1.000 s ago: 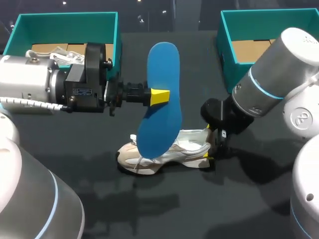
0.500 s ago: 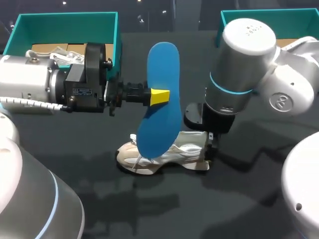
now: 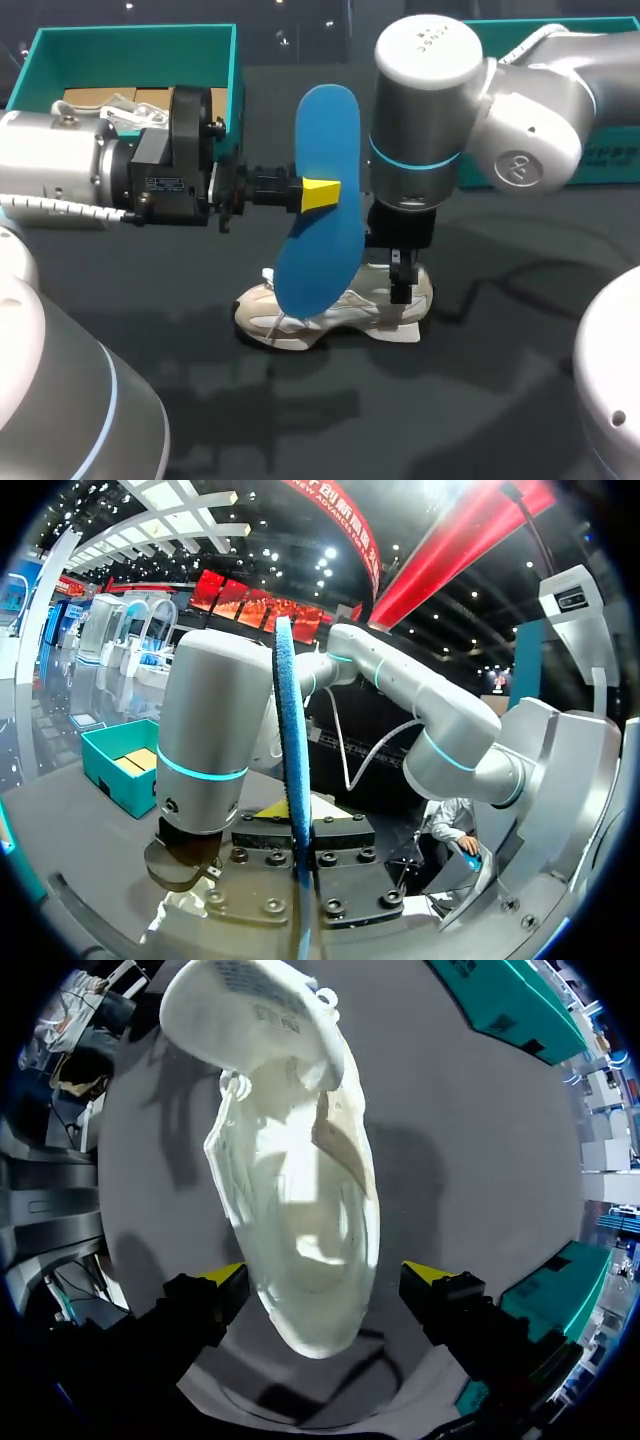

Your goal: Take the shoe out of the shoebox, open the shoe tongue, remove and reinsert the insole, then place the shoe into the shoebox

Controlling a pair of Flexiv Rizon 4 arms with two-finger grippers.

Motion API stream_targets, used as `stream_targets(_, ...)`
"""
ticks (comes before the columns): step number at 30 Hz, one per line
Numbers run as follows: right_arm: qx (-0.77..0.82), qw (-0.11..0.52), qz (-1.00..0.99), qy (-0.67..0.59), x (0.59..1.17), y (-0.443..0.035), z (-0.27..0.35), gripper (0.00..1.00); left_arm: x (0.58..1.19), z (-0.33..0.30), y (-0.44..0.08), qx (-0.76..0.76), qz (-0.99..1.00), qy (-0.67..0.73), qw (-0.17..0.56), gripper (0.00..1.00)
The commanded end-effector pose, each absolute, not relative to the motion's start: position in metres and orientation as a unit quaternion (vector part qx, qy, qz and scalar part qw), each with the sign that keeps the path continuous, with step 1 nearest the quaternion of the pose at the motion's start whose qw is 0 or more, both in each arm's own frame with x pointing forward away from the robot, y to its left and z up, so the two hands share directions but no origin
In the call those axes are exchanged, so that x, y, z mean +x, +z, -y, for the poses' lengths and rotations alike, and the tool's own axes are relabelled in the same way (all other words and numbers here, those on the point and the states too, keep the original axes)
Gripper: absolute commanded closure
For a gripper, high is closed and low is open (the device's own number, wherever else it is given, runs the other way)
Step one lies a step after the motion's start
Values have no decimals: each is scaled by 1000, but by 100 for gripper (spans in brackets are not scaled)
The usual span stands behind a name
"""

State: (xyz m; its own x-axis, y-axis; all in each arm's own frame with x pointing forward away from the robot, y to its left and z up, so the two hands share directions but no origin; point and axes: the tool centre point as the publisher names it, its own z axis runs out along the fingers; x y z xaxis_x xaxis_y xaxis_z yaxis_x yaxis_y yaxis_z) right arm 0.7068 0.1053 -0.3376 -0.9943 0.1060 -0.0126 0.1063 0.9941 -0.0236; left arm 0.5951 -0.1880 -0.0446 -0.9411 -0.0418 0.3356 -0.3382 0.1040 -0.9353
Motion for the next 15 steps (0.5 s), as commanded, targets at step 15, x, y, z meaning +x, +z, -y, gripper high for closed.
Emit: stream_targets(15,26,15,-999,-36,740,-351,-144,2,595,189,-45,130,734,658,112,100)
